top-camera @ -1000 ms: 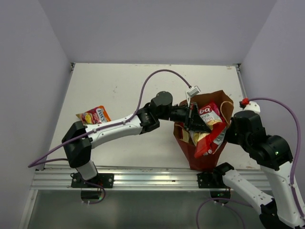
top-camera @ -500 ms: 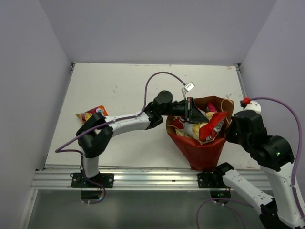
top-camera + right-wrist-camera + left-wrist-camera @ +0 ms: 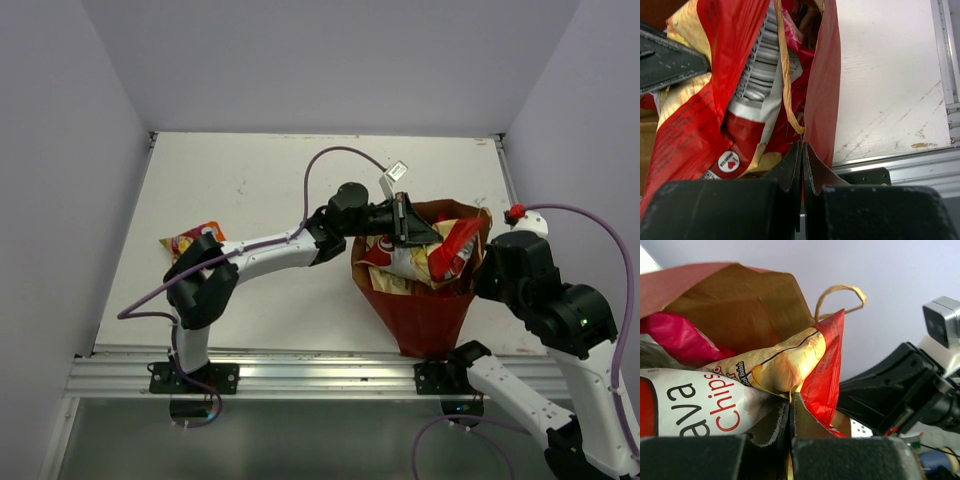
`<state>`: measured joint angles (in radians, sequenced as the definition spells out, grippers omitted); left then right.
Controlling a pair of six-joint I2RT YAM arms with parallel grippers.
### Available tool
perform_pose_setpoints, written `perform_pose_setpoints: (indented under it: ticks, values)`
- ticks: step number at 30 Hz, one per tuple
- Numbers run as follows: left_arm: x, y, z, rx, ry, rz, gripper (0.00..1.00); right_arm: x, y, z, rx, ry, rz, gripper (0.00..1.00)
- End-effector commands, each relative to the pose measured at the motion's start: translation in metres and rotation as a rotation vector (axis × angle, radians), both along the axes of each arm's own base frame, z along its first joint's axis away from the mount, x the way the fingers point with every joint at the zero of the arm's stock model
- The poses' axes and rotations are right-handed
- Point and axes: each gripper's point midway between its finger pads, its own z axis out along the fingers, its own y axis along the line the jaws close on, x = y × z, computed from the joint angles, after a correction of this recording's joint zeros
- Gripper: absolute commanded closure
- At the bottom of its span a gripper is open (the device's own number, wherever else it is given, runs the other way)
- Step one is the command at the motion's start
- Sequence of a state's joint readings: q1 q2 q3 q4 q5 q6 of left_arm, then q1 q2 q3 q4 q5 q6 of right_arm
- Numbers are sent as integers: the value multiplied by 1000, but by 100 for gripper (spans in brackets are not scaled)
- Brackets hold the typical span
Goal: Place the snacks into the paper bag
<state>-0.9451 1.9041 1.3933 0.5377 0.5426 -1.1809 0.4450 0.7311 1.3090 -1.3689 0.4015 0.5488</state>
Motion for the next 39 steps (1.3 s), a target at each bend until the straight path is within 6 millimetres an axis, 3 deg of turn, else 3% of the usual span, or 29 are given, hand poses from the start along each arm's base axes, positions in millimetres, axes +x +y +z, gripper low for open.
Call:
perform_pose_setpoints:
  ticks: [1, 3, 5, 6, 7, 8, 9, 13, 16, 17, 18, 21, 22, 23, 25, 26, 27, 28, 29, 30, 31, 32, 33, 34, 35, 37, 38, 39]
  values:
    - [23, 4, 46, 0, -109, 96, 100, -30, -16, -20, -87, 148, 4, 100]
    - [24, -1, 17, 95, -75, 79, 100, -30, -16, -21, -86, 149, 5, 100]
    - [19, -3, 7, 144, -105, 52, 100, -29, -16, -20, -89, 150, 6, 100]
    - [15, -1, -11, 232, -86, 46, 100, -29, -17, -21, -95, 152, 6, 100]
    - [13, -1, -8, 265, -170, 38, 100, -29, -17, -21, -98, 153, 7, 100]
    - [2, -3, -19, 328, -188, 17, 100, -29, -17, -21, -100, 154, 9, 100]
    - [-3, 5, -39, 443, -179, 23, 100, -29, -18, -21, -102, 154, 8, 100]
    - [-23, 18, -52, 588, -275, 3, 99, -29, -16, -24, -101, 159, 12, 100]
    - [-24, 27, -11, 544, -389, 70, 49, -28, -15, -27, -99, 163, 16, 100]
    - [-28, 31, 20, 492, -442, 105, 23, -28, -15, -27, -100, 163, 16, 100]
    - [-22, 36, 38, 484, -481, 168, 18, -27, -15, -27, -100, 163, 16, 100]
    - [-19, 53, 133, 369, -597, 297, 10, -27, -15, -27, -103, 164, 16, 100]
    - [-13, 63, 150, 363, -604, 361, 10, -27, -15, -27, -102, 163, 16, 100]
    - [-11, 79, 174, 345, -644, 415, 1, -27, -16, -26, -104, 162, 16, 100]
    - [6, 113, 203, 365, -718, 579, 0, -26, -15, -26, -102, 161, 15, 100]
    - [9, 138, 221, 361, -741, 669, 0, -26, -15, -26, -102, 161, 15, 100]
    - [33, 174, 223, 451, -730, 872, 0, -26, -15, -26, -104, 160, 16, 100]
    - [50, 196, 196, 574, -728, 962, 0, -27, -16, -25, -103, 159, 14, 100]
    - [61, 230, 189, 628, -694, 1063, 0, -27, -16, -24, -101, 157, 13, 100]
    - [78, 253, 164, 715, -642, 1121, 0, -28, -16, -24, -98, 151, 10, 100]
    - [97, 272, 114, 836, -570, 1113, 0, -27, -16, -23, -94, 148, 7, 100]
    - [139, 341, 67, 978, -371, 1231, 0, -28, -17, -23, -94, 147, 5, 100]
    - [153, 364, 31, 1035, -256, 1194, 0, -28, -17, -23, -95, 148, 3, 100]
    - [160, 397, -17, 1138, -120, 1207, 0, -28, -18, -22, -95, 145, -2, 100]
    - [173, 455, -55, 1241, 26, 1278, 0, -30, -18, -22, -98, 148, -1, 100]
    - [169, 486, -108, 1302, 160, 1250, 0, -29, -19, -23, -103, 149, -2, 100]
    - [174, 511, -119, 1304, 205, 1307, 0, -30, -19, -23, -104, 151, -2, 100]
    - [172, 522, -128, 1324, 224, 1324, 0, -30, -19, -23, -103, 154, 0, 100]
